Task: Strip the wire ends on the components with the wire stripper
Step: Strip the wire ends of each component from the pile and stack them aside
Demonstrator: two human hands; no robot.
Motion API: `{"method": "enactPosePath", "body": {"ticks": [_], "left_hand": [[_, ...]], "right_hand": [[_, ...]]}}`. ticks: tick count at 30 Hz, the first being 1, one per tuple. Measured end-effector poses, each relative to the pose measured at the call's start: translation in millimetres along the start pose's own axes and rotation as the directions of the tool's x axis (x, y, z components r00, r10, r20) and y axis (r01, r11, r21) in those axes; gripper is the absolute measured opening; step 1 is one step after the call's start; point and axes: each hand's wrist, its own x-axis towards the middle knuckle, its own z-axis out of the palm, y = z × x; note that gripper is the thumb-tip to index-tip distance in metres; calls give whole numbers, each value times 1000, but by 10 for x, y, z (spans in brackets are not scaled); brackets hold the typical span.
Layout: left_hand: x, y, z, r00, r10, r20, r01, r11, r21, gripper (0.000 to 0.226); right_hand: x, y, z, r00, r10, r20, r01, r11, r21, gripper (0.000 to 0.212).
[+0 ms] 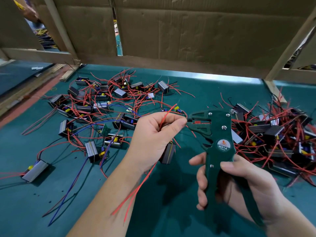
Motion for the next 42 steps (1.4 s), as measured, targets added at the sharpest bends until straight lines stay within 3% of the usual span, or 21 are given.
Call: {"method": "enactPosePath", "body": {"ticks": [4,10,15,19,23,30,33,36,38,42], "left_hand": [[-7,9,7,1000,-5,-22,4,1000,-29,4],[-2,-29,16,1000,-11,-15,10,1000,-28,14],[6,-53,-8,1000,-24,-10,24,999,-22,10],[63,-64,-74,999,-54,-11,53,998,-12,23],[74,-100,-111,997,-77,-12,77,992,104,25],[98,-111,-114,996,-84,-12,84,996,-17,32],[87,-110,-104,994,-98,56,100,995,-20,46],[68,-131,-95,985,-110,134,108,994,23,24],[65,-149,-104,977,-121,177,108,991,81,24],[53,-147,-96,969,-150,197,124,983,139,11]], "right_hand": [[1,12,-14,1000,-14,8,14,1000,-21,58],[2,17,-13,1000,-19,12,19,1000,-19,57],[3,52,32,996,-22,-81,21,1000,-12,49],[42,100,101,972,-47,-231,47,999,-6,52],[42,51,66,959,-40,-280,29,999,-43,56],[8,-77,-80,931,-100,-352,142,985,96,32],[9,-31,-111,963,-16,-269,49,992,117,52],[31,43,-92,986,38,-161,-20,993,114,60],[46,67,-73,993,50,-104,-38,993,114,60],[68,70,-61,994,65,-84,-53,990,133,61]]}}
